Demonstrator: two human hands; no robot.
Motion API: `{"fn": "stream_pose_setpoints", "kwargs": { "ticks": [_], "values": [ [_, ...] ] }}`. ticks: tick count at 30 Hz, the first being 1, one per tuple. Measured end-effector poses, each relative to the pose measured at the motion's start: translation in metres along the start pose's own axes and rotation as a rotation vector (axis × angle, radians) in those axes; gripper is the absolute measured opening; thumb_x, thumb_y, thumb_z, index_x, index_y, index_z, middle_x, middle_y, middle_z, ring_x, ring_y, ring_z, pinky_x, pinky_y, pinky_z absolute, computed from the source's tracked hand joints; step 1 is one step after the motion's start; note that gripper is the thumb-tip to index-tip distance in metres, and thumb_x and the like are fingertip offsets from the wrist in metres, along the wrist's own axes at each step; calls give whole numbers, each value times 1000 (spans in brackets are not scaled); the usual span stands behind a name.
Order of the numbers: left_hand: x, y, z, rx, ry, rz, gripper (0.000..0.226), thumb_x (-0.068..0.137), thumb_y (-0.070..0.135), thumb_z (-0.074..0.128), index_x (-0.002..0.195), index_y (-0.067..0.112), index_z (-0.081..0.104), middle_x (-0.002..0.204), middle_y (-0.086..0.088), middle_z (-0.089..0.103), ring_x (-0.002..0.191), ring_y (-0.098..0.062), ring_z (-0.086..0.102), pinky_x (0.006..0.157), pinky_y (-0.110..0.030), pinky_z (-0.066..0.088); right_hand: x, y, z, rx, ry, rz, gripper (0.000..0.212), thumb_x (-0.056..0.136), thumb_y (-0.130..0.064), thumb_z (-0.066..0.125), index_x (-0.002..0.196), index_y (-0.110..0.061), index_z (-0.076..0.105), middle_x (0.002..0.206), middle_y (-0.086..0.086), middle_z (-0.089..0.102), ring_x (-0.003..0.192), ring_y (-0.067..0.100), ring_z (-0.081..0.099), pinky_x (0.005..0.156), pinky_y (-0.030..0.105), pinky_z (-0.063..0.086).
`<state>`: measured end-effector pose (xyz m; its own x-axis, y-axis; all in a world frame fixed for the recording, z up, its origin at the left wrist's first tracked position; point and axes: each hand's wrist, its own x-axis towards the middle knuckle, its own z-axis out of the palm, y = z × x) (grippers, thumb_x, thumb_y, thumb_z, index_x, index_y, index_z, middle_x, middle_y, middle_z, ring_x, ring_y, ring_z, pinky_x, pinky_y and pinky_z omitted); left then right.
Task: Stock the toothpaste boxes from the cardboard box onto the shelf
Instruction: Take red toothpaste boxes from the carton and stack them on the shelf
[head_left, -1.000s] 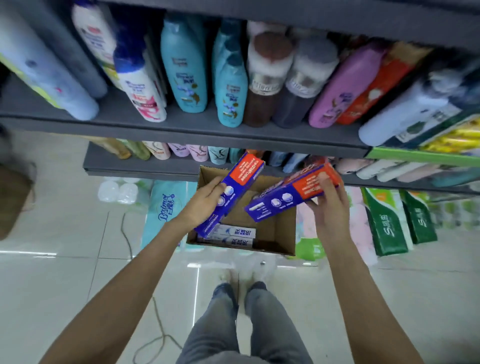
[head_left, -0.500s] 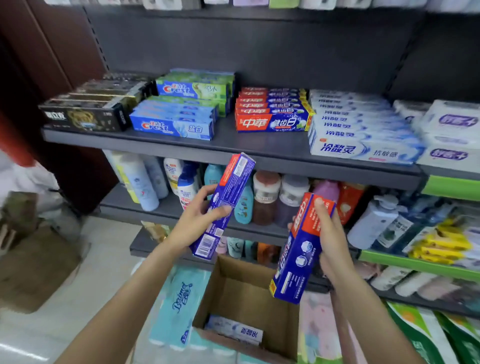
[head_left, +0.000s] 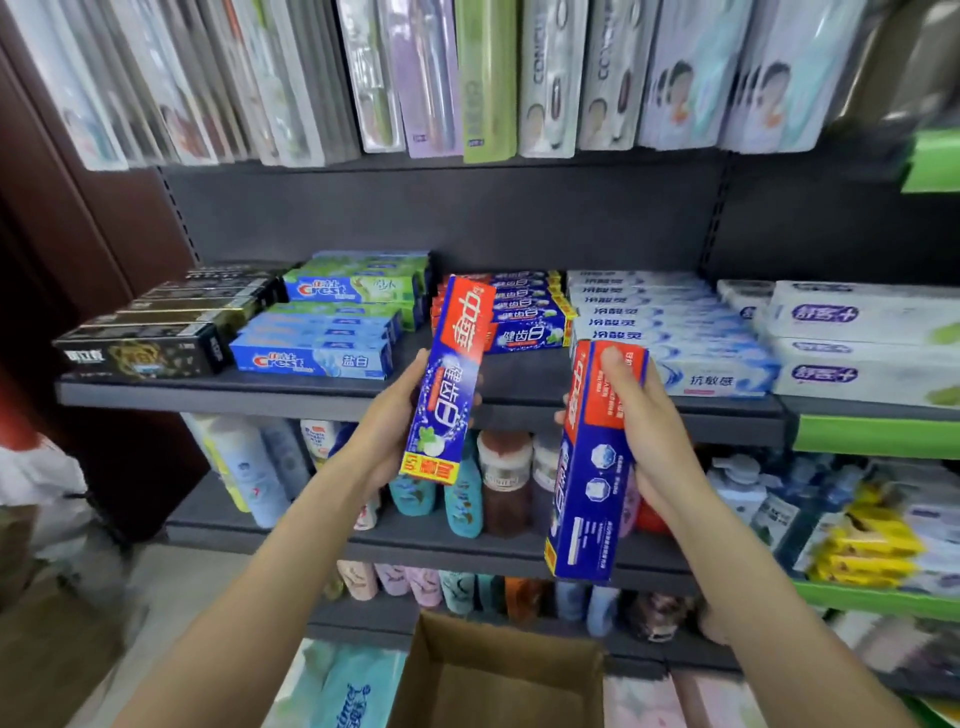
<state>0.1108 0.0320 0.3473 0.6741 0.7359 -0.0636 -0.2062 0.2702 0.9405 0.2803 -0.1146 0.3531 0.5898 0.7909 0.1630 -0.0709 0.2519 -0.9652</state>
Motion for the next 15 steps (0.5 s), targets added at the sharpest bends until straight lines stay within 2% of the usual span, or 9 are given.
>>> {"fn": "stream_pose_setpoints", "kwargs": {
  "ticks": [3, 4, 6, 10, 11, 13, 15],
  "values": [
    [10, -1, 7, 31, 31, 54, 46, 84, 47, 52, 112, 11, 58, 95, -6, 72, 77, -15, 69, 68, -27, 56, 4, -4, 0, -23, 14, -15, 39, 82, -50, 55, 112, -26, 52, 85, 5, 73, 75, 23, 72, 66, 27, 54],
    [15, -1, 13, 25, 72, 110, 37, 87, 41, 55, 110, 12, 56, 92, -5, 72, 74, -14, 68, 67, -28, 56, 7, -5, -1, -38, 24, -18, 41, 81, -51, 55, 112, -25, 52, 84, 3, 73, 74, 22, 72, 68, 27, 54],
    [25, 1, 27, -7, 164, 247, 22, 91, 32, 57, 105, 16, 54, 93, -4, 70, 72, -12, 68, 69, -31, 54, 11, -8, -3, -53, 52, -27, 32, 84, -50, 54, 107, -28, 53, 81, -2, 73, 72, 17, 72, 69, 27, 53],
    [42, 11, 40, 252, 235, 551, 34, 83, 37, 67, 113, 27, 57, 115, -2, 65, 101, -18, 65, 85, -35, 53, 18, -20, -8, -53, 78, -74, 20, 88, -46, 53, 100, -29, 53, 76, -6, 73, 67, 10, 71, 64, 20, 54],
    [46, 16, 40, 338, 217, 607, 36, 81, 39, 68, 114, 29, 57, 115, 0, 65, 103, -17, 64, 87, -35, 52, 19, -24, -8, -61, 81, -84, 23, 87, -46, 54, 101, -28, 53, 75, -7, 72, 66, 9, 70, 62, 19, 54],
    [53, 25, 38, 501, 186, 670, 35, 81, 40, 69, 112, 33, 55, 112, 6, 65, 101, -9, 62, 87, -30, 51, 20, -29, -8, -86, 83, -91, 42, 80, -54, 56, 110, -25, 53, 81, -4, 73, 70, 13, 71, 67, 25, 54],
    [62, 28, 36, 554, 172, 686, 35, 82, 30, 71, 110, 31, 51, 108, 10, 64, 94, -1, 61, 81, -20, 50, 22, -32, -9, -90, 93, -88, 48, 79, -55, 57, 114, -22, 52, 84, -1, 73, 72, 17, 72, 68, 28, 55]
  ]
}}
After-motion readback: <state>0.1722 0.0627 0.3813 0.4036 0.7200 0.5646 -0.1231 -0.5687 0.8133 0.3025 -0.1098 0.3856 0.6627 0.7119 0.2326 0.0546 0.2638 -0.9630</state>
